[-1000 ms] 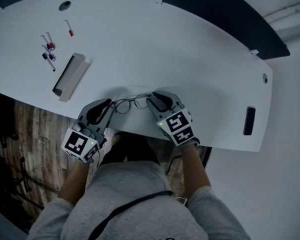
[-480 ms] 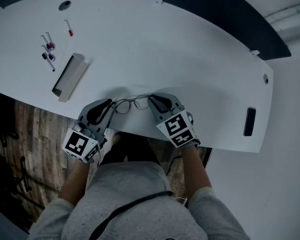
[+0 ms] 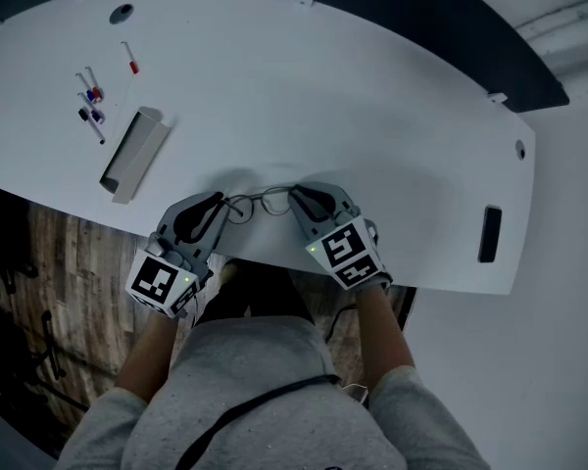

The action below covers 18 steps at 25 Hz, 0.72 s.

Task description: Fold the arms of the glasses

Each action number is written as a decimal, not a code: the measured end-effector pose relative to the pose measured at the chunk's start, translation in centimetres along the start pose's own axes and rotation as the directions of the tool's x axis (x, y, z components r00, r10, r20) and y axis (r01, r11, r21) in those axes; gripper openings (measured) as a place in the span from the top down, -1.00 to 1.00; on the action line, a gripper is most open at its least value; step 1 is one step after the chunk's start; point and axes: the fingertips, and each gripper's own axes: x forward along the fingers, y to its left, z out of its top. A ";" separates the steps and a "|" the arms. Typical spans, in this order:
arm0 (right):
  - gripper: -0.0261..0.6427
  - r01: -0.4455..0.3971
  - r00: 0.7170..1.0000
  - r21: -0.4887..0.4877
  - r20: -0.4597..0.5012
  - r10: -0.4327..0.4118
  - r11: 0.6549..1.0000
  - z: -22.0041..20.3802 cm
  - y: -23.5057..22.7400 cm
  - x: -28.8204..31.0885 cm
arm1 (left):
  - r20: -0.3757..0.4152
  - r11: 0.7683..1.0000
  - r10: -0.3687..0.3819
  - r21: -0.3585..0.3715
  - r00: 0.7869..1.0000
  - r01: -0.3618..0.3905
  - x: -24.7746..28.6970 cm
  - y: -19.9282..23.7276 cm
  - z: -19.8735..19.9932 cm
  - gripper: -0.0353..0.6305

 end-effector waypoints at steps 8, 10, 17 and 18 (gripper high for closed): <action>0.76 0.002 1.000 0.009 0.005 -0.002 1.000 0.1 -0.1 0.1 | -0.022 0.999 -0.035 0.009 0.999 0.035 0.9 -0.3 -0.4 0.74; 0.76 0.001 1.000 0.010 0.006 -0.001 1.000 0.1 -0.1 0.1 | -0.023 0.999 -0.042 0.009 0.999 0.042 1.1 -0.3 -0.3 0.74; 0.76 0.005 1.000 0.017 0.009 -0.005 1.000 0.1 -0.1 0.1 | -0.050 0.998 -0.060 0.017 0.997 0.061 1.7 -0.6 -0.8 0.72; 0.76 0.005 1.000 0.018 0.010 -0.005 1.000 0.1 -0.1 0.1 | -0.050 0.998 -0.065 0.020 0.997 0.067 1.7 -0.7 -0.8 0.71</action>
